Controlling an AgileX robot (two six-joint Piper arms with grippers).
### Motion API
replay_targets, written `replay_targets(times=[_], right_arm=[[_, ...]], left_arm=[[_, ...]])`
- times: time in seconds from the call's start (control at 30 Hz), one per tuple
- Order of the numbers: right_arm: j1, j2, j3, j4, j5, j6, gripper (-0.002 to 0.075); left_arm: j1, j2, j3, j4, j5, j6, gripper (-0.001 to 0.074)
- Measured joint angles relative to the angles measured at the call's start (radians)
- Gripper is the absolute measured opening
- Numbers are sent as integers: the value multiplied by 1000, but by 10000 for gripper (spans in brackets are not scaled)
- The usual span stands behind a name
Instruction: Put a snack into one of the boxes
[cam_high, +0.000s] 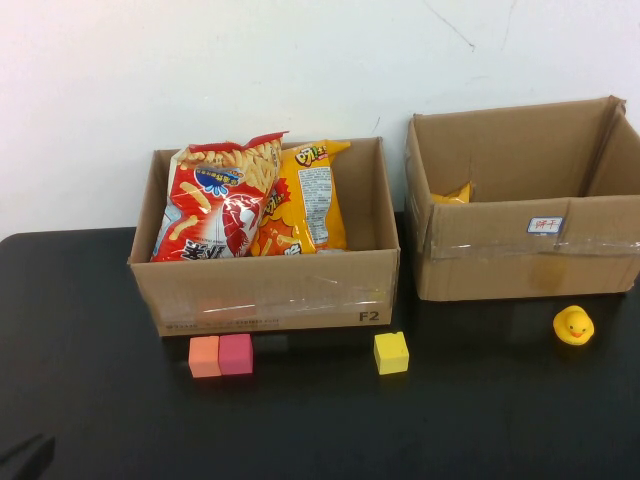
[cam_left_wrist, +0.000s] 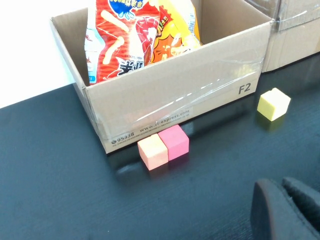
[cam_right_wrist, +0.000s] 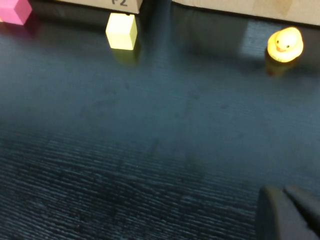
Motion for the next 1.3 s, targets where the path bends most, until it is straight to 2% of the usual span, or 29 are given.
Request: replay_targets(times=[0.17, 0.23, 0.43, 0.57, 0.8, 0.93, 1.3], right_arm=[[0, -2, 0, 0, 0, 1, -1], [0, -2, 0, 0, 0, 1, -1], [0, -2, 0, 0, 1, 1, -1], [0, -2, 0, 0, 1, 2, -1], [0, -2, 0, 0, 1, 2, -1], [0, -2, 0, 0, 1, 2, -1], [0, -2, 0, -2, 2, 3, -1]], left_arm=[[2, -28, 17, 41, -5, 2, 0], [33, -65, 31, 98, -3, -10, 0], [187, -234, 52, 77, -18, -1, 0], [310, -316, 97, -25, -38, 43, -1], [497, -333, 306, -169, -152, 132, 0], [524, -333, 391, -185, -260, 155, -1], [524, -333, 391, -257, -191, 106, -1]])
